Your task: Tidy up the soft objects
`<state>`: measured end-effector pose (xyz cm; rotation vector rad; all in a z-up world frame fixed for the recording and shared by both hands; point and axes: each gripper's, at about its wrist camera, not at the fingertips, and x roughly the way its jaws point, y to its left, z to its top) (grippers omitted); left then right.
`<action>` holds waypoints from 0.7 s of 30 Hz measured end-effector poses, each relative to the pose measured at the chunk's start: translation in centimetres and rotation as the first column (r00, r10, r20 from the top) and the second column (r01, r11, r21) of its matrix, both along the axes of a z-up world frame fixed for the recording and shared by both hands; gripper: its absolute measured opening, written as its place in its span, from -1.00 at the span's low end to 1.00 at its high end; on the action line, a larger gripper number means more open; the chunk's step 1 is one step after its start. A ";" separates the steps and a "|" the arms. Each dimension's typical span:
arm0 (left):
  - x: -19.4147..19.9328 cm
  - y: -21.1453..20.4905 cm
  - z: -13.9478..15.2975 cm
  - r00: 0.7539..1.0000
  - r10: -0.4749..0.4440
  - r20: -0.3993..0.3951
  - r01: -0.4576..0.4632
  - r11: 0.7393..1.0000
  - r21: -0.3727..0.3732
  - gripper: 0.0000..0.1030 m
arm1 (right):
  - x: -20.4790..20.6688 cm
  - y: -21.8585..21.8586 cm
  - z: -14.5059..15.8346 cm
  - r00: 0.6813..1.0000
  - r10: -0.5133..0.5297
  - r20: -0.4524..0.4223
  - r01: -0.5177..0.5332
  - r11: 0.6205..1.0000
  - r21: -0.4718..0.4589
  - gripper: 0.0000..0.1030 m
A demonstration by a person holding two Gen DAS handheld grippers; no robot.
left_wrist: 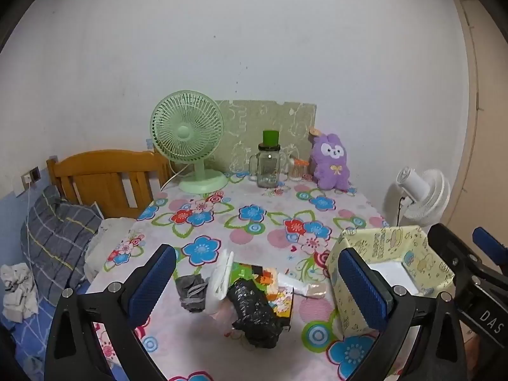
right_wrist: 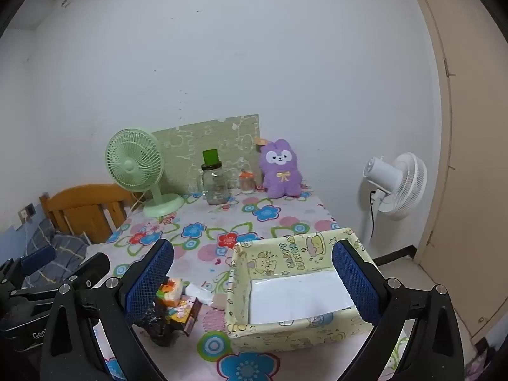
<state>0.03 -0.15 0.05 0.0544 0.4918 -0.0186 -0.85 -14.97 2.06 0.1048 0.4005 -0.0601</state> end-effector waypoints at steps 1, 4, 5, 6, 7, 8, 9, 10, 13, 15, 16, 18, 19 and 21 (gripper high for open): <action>0.1 -0.2 0.0 1.000 0.004 -0.002 -0.004 1.000 0.001 0.99 | 0.0 0.1 0.1 1.000 0.005 0.000 -0.005 1.000 -0.002 0.97; 0.7 -0.3 0.1 1.000 -0.001 -0.024 0.000 1.000 -0.027 1.00 | -0.1 -0.3 0.3 1.000 0.002 -0.001 -0.002 1.000 0.000 0.97; 1.0 -0.6 0.2 1.000 -0.004 -0.025 0.003 1.000 -0.028 0.99 | 0.1 0.0 0.2 1.000 -0.004 -0.010 0.004 1.000 -0.008 0.97; 0.6 0.1 0.2 1.000 -0.003 -0.006 0.002 0.998 -0.057 0.99 | 0.0 0.2 0.2 1.000 0.000 -0.007 0.000 1.000 -0.015 0.97; 0.5 0.5 0.3 1.000 -0.003 0.001 0.003 0.997 -0.078 0.99 | -0.1 0.2 0.1 1.000 0.000 -0.008 -0.001 1.000 -0.013 0.97; 0.1 0.3 0.4 1.000 0.003 0.019 -0.001 0.997 -0.080 1.00 | 0.1 0.3 -0.2 1.000 -0.006 -0.010 0.006 1.000 -0.014 0.97; 0.4 0.3 0.0 1.000 0.002 0.005 -0.002 0.997 -0.075 1.00 | 0.2 0.3 -0.2 1.000 -0.009 -0.017 0.009 1.000 -0.013 0.97; 0.5 0.3 0.0 1.000 0.004 -0.002 -0.004 0.998 -0.068 0.99 | 0.0 0.5 -0.2 1.000 -0.005 -0.016 0.005 1.000 -0.018 0.97; 0.1 0.8 -0.4 1.000 0.003 -0.002 -0.003 0.999 -0.054 0.99 | 0.2 0.3 -0.3 1.000 -0.006 -0.022 0.005 1.000 -0.011 0.97; 0.1 0.9 -0.6 1.000 0.005 -0.002 -0.005 0.998 -0.057 1.00 | 0.1 0.5 -0.5 1.000 -0.006 -0.021 0.005 1.000 -0.012 0.97; 0.1 1.0 -0.6 1.000 0.005 -0.004 -0.006 0.998 -0.060 0.99 | 0.1 0.6 -0.6 1.000 -0.007 -0.023 0.006 1.000 -0.014 0.97; 0.2 1.0 -0.7 1.000 0.006 -0.006 -0.006 0.998 -0.063 0.99 | 0.2 0.6 -0.6 1.000 -0.006 -0.027 0.005 1.000 -0.016 0.97; 0.2 1.0 -0.7 1.000 0.005 -0.005 -0.005 0.998 -0.061 0.99 | 0.2 0.6 -0.6 1.000 -0.005 -0.028 0.005 1.000 -0.016 0.97; 0.2 1.1 -0.7 1.000 0.003 -0.003 -0.003 0.998 -0.063 0.99 | 0.1 0.6 -0.5 1.000 -0.005 -0.029 0.005 1.000 -0.017 0.97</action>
